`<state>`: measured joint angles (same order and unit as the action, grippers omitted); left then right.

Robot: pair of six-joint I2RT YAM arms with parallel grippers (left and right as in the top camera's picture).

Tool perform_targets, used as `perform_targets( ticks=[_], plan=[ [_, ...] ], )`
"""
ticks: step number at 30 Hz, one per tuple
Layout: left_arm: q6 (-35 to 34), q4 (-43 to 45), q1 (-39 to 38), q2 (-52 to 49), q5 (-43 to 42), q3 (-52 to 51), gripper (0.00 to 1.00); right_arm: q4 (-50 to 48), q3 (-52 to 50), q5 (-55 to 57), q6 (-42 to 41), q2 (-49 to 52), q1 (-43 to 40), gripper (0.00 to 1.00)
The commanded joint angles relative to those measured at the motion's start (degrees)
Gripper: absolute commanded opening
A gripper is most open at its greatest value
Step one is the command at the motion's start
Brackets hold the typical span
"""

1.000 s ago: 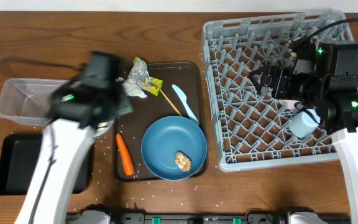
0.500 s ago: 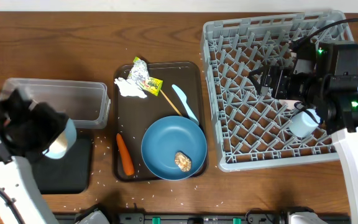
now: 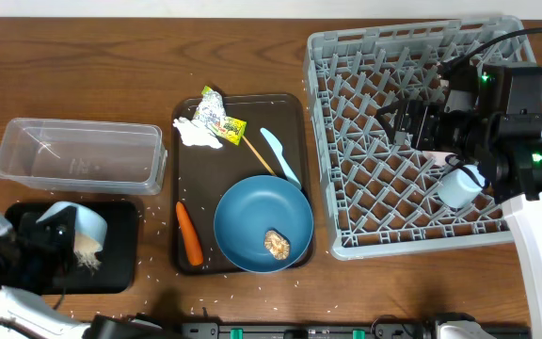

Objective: Sort waste into correct bins and load items into the dishwasher rack
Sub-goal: 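Tip the rice bowl to pour rice onto the black tray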

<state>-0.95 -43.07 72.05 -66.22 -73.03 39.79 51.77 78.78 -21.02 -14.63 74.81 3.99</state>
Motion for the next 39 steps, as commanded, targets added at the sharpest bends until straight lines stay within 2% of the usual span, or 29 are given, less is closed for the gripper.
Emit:
perform_targets(
  ticks=[1,6,13,16,18,20,27,31,33,35,39],
  plan=[
    [6.73,1.27,3.43,0.31,-15.65,-3.61,0.06,0.07,0.17,-0.24,0.33,0.11,0.22,0.93],
    [8.87,2.49,6.69,-0.09,-17.03,-6.75,0.06,0.20,0.17,-0.24,0.33,0.11,0.20,0.93],
    [12.07,2.47,7.28,-0.48,-17.03,-6.99,0.06,0.37,0.17,-0.24,0.33,0.11,0.20,0.95],
    [17.35,2.49,7.28,-0.48,-16.04,-7.02,0.06,0.48,0.17,-0.24,0.33,0.11,0.20,0.95],
    [20.55,2.95,7.28,-0.52,-12.09,-7.02,0.06,0.46,0.17,-0.24,0.33,0.11,0.20,0.95],
    [20.63,2.71,7.28,-0.66,-9.18,-7.02,0.06,0.31,0.17,-0.24,0.33,0.11,0.20,0.95],
    [20.65,2.91,7.26,-0.66,-9.16,-7.02,0.06,0.28,0.17,-0.24,0.28,0.11,0.20,0.95],
    [19.89,4.24,7.26,-0.66,-5.40,-7.02,0.06,0.28,0.17,-0.24,-0.13,0.11,0.22,0.96],
    [18.82,1.70,7.26,-0.66,-9.18,-7.02,0.06,0.22,0.17,-0.26,-0.11,0.11,0.22,0.96],
    [24.20,2.08,7.21,-0.66,-11.80,-7.02,0.06,0.28,0.17,-0.26,-0.11,0.11,0.22,0.96],
    [23.67,2.51,7.10,-0.87,-13.42,-7.02,0.06,0.17,0.17,-0.24,-0.11,0.11,0.20,0.95]
  ],
)
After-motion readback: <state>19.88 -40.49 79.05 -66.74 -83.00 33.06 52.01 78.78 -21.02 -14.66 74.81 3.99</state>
